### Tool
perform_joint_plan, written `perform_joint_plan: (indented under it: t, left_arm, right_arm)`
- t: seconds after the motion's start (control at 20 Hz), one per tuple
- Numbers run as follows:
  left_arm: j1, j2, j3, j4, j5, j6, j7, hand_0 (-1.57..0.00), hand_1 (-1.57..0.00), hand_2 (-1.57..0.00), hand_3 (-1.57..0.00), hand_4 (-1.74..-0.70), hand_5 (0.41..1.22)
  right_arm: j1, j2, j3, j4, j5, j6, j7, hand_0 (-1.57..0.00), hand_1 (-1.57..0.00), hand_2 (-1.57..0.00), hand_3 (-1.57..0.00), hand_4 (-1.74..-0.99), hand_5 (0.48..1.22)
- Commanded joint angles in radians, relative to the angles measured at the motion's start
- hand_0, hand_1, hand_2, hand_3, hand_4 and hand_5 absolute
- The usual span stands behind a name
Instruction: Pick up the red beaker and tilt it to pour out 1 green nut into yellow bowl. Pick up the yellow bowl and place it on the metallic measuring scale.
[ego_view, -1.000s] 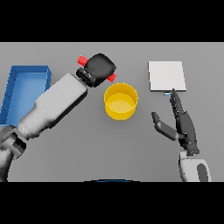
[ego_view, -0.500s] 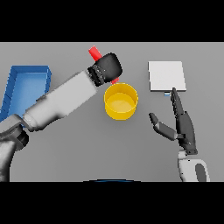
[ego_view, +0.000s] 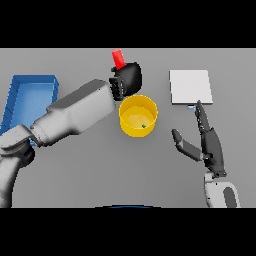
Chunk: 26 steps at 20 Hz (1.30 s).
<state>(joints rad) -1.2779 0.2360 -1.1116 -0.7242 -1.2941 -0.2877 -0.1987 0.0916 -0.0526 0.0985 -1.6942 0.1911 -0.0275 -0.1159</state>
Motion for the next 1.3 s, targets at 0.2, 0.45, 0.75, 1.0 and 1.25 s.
perform_joint_plan:
  t: [0.2,0.45,0.75,1.0,1.25]
  left_arm:
    - [-0.11,-0.027,-0.04,0.026,-0.066,0.012,-0.037,-1.57,-1.57,-1.57,-1.57,-1.73,1.221]
    - [-0.306,0.034,0.052,0.144,-0.051,0.047,-0.081,-1.57,-1.57,-1.57,-1.57,-1.72,1.221]
    - [-0.434,0.12,0.382,0.372,0.169,0.002,0.046,-1.57,-1.57,-1.57,-1.52,-1.73,1.221]
    - [-0.382,0.282,0.743,0.526,0.491,0.015,0.126,-1.57,-1.57,-1.57,-1.53,-1.74,1.221]
    - [-0.2,0.353,0.915,0.563,0.686,0.149,0.271,-1.57,-1.57,-1.57,-1.56,-1.74,1.221]
  right_arm:
    - [0.008,0.008,0.007,-0.012,0.019,-0.017,0.005,0.0,0.0,0.0,0.0,-1.138,0.572]
    - [-0.02,0.009,0.004,0.005,0.021,-0.022,0.005,0.0,0.0,0.0,0.0,-1.13,0.554]
    - [-0.013,-0.005,0.004,-0.002,-0.01,0.014,-0.021,0.0,0.0,0.0,0.0,-1.102,0.572]
    - [-0.046,-0.007,0.004,0.034,-0.011,0.017,-0.018,0.0,0.0,0.0,0.0,-1.121,0.588]
    - [-0.052,-0.027,0.009,0.03,0.004,0.023,-0.016,0.0,0.0,0.0,0.0,-1.132,0.621]
